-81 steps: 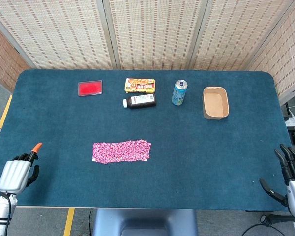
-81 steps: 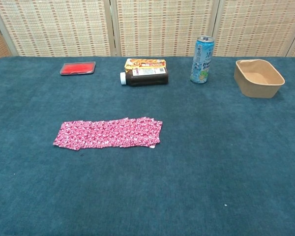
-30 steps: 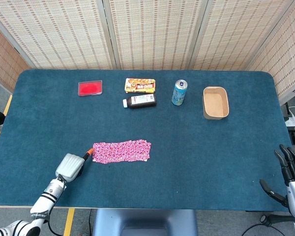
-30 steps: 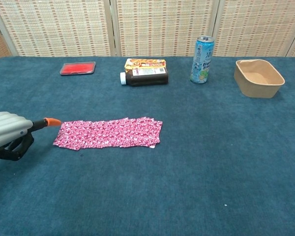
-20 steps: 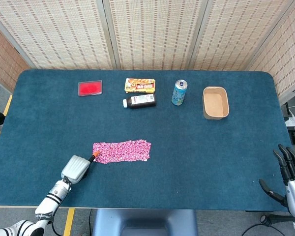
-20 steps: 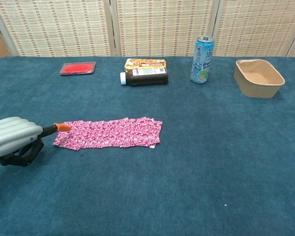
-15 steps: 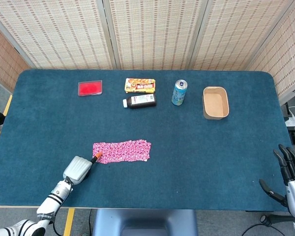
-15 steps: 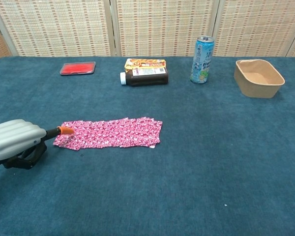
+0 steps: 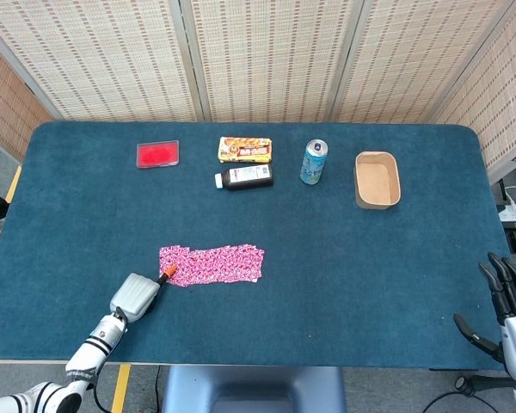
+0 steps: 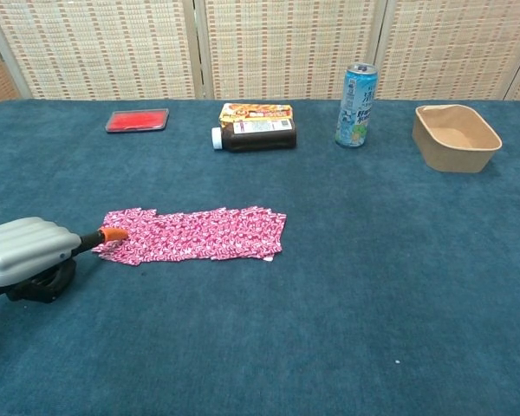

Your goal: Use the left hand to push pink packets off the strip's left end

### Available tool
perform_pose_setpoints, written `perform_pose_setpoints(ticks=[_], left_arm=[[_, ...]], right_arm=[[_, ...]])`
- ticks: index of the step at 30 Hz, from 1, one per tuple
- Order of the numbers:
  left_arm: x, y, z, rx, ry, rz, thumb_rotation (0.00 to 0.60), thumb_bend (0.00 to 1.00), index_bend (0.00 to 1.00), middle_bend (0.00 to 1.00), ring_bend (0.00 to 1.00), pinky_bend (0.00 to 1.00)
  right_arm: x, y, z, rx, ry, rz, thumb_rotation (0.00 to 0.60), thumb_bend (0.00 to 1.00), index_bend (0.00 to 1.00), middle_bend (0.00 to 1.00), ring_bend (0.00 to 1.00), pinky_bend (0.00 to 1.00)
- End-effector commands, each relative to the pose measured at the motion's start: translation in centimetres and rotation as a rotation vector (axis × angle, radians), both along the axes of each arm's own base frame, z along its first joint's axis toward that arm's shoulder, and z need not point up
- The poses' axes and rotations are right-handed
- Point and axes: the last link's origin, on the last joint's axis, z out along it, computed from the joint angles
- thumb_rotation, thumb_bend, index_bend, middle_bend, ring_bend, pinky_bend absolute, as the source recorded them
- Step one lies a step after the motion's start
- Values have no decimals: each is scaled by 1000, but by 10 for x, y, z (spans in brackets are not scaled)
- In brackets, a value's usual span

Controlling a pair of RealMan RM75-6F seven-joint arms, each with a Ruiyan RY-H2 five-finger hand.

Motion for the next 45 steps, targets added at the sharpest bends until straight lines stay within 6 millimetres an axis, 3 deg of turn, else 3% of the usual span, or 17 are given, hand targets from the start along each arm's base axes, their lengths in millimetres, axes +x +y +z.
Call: perform_pose_setpoints(ticks=[1, 13, 28, 31, 38, 45], left_arm=[[-6, 2, 3, 12, 19, 32, 600, 897, 0, 737, 678, 634], [-28, 7, 17, 84, 116, 138, 600, 897, 0, 737, 680, 634], [-61, 20, 49, 270, 192, 301, 600, 897, 0, 738, 687, 638], [-55, 19, 50, 267, 156, 294, 600, 897, 0, 738, 686, 638], [-16, 0, 50, 195, 24, 112, 600, 896, 0, 737, 687, 638], [6, -19, 35, 53, -20, -10, 600, 897, 0, 737, 687, 638]], right_arm=[[0, 0, 0, 0, 0, 1, 600, 151, 0, 0, 0, 171], [0, 0, 0, -1, 0, 0, 600, 152, 0, 0, 0, 171], [0, 0, -1, 3, 2, -3, 600, 151, 0, 0, 0, 171], [0, 0, -1, 4, 5, -5, 600, 151, 0, 0, 0, 171], [0, -1, -2, 6, 7, -11, 600, 151, 0, 0, 0, 171], [0, -1, -1, 5, 3, -9, 600, 152, 0, 0, 0, 171]])
